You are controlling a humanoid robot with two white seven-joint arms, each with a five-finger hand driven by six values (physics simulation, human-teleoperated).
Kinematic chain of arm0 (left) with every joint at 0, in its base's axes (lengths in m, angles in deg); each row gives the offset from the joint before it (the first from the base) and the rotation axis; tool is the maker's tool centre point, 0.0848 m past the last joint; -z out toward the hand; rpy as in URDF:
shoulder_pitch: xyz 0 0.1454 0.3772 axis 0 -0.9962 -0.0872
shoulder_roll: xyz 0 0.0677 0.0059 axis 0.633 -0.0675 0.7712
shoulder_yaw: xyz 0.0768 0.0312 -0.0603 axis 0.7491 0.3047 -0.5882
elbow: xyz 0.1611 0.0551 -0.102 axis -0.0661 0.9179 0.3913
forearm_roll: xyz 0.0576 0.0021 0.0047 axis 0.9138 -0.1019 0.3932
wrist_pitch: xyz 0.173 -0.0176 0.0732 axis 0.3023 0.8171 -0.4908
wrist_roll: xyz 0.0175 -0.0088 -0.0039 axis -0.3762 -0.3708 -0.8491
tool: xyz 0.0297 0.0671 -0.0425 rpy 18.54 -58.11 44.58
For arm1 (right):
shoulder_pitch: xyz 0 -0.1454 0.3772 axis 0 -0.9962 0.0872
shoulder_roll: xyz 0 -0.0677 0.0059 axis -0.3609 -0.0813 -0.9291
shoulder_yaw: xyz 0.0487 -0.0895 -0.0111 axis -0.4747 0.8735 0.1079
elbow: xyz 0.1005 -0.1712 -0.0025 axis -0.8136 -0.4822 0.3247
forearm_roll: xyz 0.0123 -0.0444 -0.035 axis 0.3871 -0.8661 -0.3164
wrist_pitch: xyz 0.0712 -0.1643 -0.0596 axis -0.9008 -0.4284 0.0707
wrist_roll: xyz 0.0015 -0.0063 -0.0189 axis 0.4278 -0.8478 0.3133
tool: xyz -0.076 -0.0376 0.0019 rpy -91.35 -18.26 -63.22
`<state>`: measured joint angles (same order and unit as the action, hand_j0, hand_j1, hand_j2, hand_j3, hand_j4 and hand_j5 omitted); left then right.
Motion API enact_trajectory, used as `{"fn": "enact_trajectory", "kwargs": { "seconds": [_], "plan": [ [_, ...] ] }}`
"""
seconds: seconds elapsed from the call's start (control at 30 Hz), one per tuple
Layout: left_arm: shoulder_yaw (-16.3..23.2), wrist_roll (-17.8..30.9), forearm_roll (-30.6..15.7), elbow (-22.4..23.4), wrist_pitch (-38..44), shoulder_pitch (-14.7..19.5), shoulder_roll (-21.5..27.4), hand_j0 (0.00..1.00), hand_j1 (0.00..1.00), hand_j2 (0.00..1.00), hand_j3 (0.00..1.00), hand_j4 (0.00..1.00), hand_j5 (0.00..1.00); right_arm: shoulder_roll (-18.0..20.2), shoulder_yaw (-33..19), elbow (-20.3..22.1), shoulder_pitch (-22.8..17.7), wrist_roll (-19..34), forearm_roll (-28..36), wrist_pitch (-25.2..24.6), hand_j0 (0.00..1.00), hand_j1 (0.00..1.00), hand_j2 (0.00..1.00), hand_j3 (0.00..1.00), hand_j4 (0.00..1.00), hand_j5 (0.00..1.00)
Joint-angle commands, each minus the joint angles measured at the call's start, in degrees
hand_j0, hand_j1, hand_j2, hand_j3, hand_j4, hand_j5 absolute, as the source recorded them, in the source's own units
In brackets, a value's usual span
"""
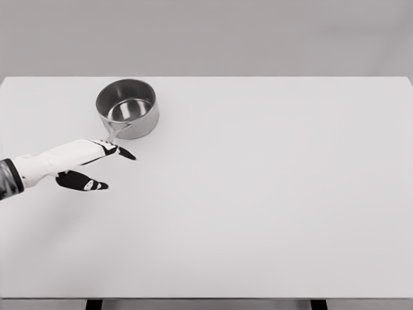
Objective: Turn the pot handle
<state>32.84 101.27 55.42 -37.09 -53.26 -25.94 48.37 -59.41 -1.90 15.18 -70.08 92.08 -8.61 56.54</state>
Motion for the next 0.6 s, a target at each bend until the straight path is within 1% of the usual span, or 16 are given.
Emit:
{"fn": "enact_trajectory", "kwargs": {
  "seconds": [0.0, 0.23, 0.57],
  "plan": [
    [-0.14, -0.02, -0.16, 0.17, 0.11, 0.00, 0.39, 0.79, 0.79, 0.79, 0.79, 0.79, 0.79, 0.00, 0.00, 0.01, 0.00, 0.01, -0.01, 0.00, 1.00, 1.00, 1.00, 1.00, 1.00, 1.00],
    [-0.23, -0.02, -0.16, 0.70, 0.99, 0.00, 0.47, 0.80, 0.80, 0.80, 0.80, 0.80, 0.80, 0.00, 0.00, 0.01, 0.00, 0.01, -0.01, 0.00, 1.00, 1.00, 1.00, 1.00, 1.00, 1.00],
    [-1.11, -0.02, 0.01, 2.89, 0.99, 0.00, 1.18, 0.80, 0.80, 0.80, 0.80, 0.80, 0.80, 0.00, 0.00, 0.01, 0.00, 0.01, -0.01, 0.00, 1.00, 1.00, 1.00, 1.00, 1.00, 1.00]
  ]
}}
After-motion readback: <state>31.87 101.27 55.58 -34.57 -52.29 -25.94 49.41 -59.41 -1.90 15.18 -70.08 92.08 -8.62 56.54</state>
